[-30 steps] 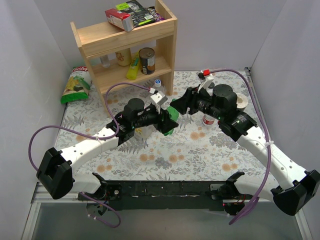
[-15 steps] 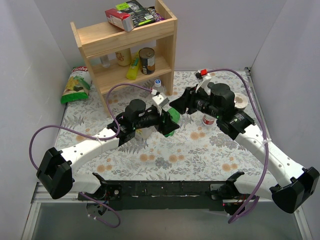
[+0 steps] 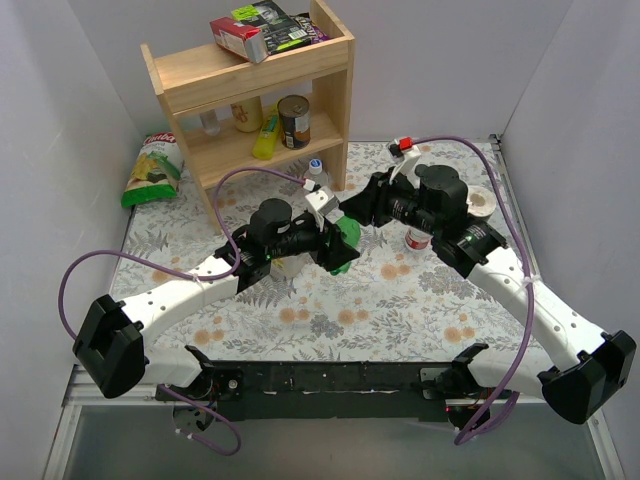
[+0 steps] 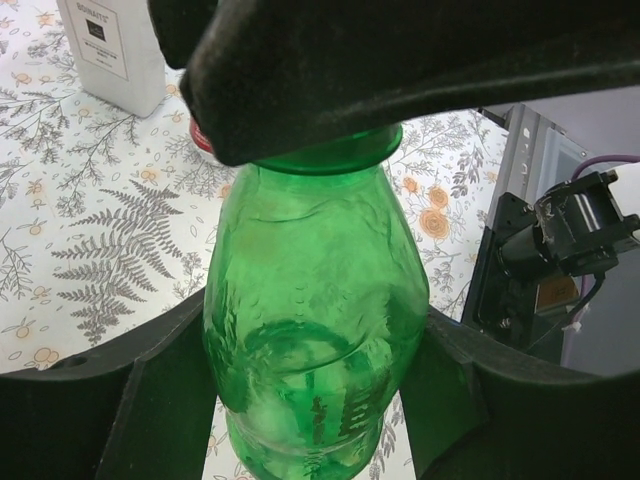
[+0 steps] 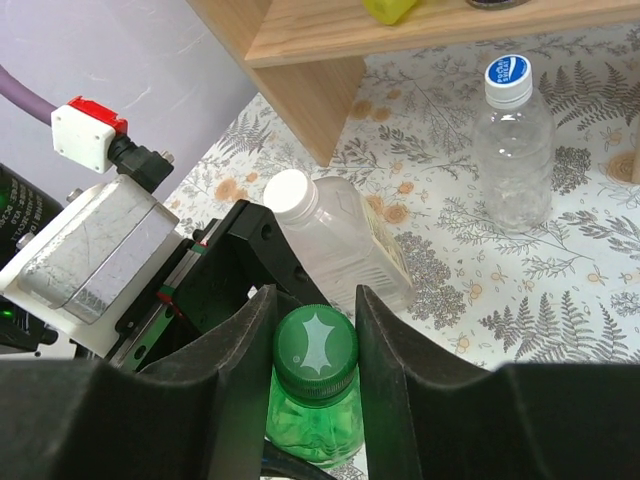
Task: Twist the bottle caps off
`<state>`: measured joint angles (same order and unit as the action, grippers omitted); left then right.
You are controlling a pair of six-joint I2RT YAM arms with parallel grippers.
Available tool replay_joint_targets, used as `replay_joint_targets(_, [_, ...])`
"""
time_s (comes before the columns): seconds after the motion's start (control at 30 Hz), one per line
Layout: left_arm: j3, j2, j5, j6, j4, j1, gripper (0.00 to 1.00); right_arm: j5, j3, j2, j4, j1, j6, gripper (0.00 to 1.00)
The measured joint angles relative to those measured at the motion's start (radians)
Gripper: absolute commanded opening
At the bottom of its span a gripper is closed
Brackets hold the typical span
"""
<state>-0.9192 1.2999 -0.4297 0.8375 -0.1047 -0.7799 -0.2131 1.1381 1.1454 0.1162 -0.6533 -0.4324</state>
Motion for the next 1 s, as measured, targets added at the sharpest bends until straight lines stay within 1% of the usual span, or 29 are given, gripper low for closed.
replay_joint_targets(0.1, [0.000,-0.002,-0.028,0.001,-0.008,0.005,0.36,-0.052,0.000,0.000,-0.009,0.018,0.015,0.28])
replay_joint_targets(0.17, [0.005,-0.006,-0.063,0.005,-0.024,0.012,0.36,-0.118,-0.002,-0.003,-0.024,0.045,0.020,0.27])
replay_joint_targets(0.2, [0.009,-0.009,-0.090,0.009,-0.039,0.015,0.36,-0.181,-0.006,-0.006,-0.039,0.065,0.022,0.27])
replay_joint_targets(0.37, [0.019,-0.015,-0.272,0.047,-0.125,0.033,0.35,-0.461,-0.035,-0.034,-0.141,0.137,0.025,0.27])
replay_joint_targets(0.43, [0.024,-0.014,-0.367,0.072,-0.167,0.037,0.35,-0.581,-0.050,-0.045,-0.198,0.159,0.024,0.26])
replay_joint_targets(0.57, [0.034,-0.012,-0.512,0.125,-0.251,0.039,0.35,-0.734,-0.076,-0.067,-0.311,0.171,0.000,0.26])
replay_joint_targets(0.7, [0.036,0.002,-0.603,0.173,-0.334,0.038,0.35,-0.839,-0.100,-0.088,-0.418,0.190,-0.045,0.25])
replay_joint_targets(0.83, [0.045,0.010,-0.680,0.194,-0.361,0.037,0.35,-0.900,-0.104,-0.093,-0.560,0.235,-0.122,0.24])
replay_joint_targets(0.93, [0.045,0.020,-0.710,0.207,-0.380,0.037,0.35,-0.935,-0.104,-0.096,-0.660,0.248,-0.180,0.23])
replay_joint_targets(1.0, [0.045,0.022,-0.714,0.209,-0.382,0.037,0.35,-0.943,-0.104,-0.101,-0.690,0.250,-0.199,0.23])
